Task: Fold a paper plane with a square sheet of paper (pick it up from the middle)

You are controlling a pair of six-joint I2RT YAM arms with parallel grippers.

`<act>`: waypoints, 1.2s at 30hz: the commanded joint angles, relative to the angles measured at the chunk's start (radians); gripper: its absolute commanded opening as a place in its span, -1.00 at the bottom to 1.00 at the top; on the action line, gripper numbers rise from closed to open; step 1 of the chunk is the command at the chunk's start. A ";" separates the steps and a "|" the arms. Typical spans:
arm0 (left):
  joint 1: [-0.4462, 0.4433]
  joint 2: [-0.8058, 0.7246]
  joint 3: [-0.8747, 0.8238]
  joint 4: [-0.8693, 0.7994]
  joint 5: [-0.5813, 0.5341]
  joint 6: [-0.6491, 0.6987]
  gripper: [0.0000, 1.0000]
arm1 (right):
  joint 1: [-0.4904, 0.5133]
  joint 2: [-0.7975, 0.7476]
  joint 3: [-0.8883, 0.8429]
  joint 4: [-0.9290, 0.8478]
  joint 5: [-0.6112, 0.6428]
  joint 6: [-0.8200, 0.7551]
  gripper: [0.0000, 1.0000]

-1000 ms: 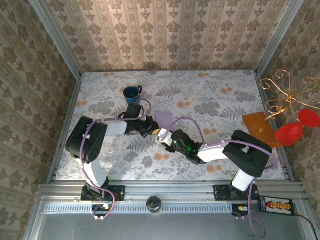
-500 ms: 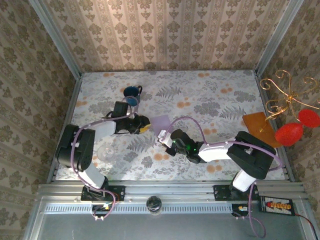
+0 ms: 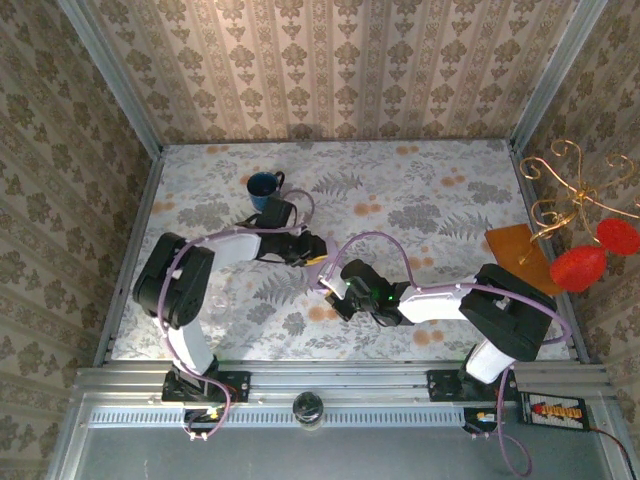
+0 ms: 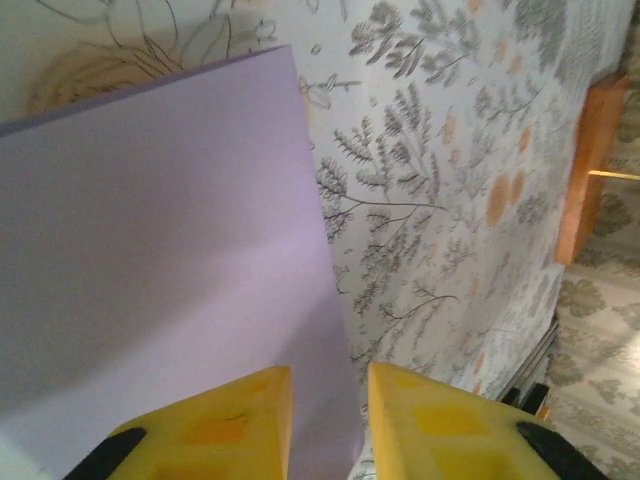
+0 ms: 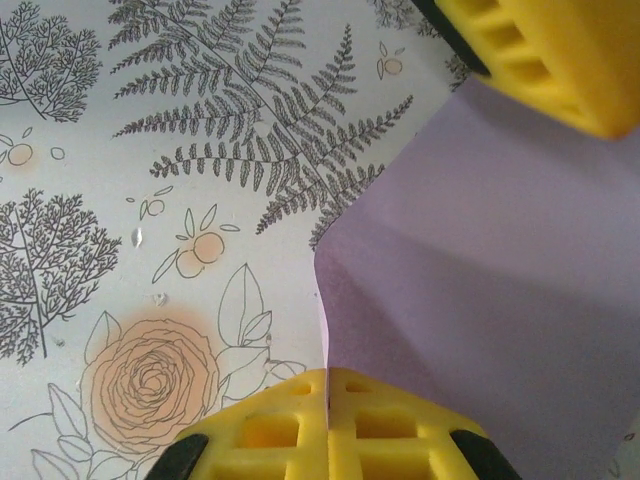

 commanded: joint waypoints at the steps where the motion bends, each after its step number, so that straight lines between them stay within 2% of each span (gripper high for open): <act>1: 0.000 0.045 0.035 -0.052 -0.006 0.041 -0.53 | 0.000 -0.004 0.017 -0.023 -0.016 0.050 -0.91; 10: -0.016 0.110 0.118 -0.179 -0.068 0.121 -0.54 | -0.006 -0.020 0.050 -0.073 0.032 0.147 -0.92; 16: -0.040 0.161 0.177 -0.281 -0.084 0.200 -0.58 | -0.020 -0.021 0.070 -0.108 0.111 0.195 -0.93; 24: -0.049 0.186 0.189 -0.298 -0.084 0.221 -0.64 | -0.045 -0.004 0.082 -0.148 0.225 0.268 -0.94; 31: -0.049 0.176 0.217 -0.303 -0.056 0.241 -0.66 | -0.051 0.040 0.113 -0.171 0.247 0.291 -0.93; 36: -0.043 0.107 0.270 -0.344 -0.058 0.280 -0.65 | -0.053 0.050 0.128 -0.178 0.214 0.285 -0.93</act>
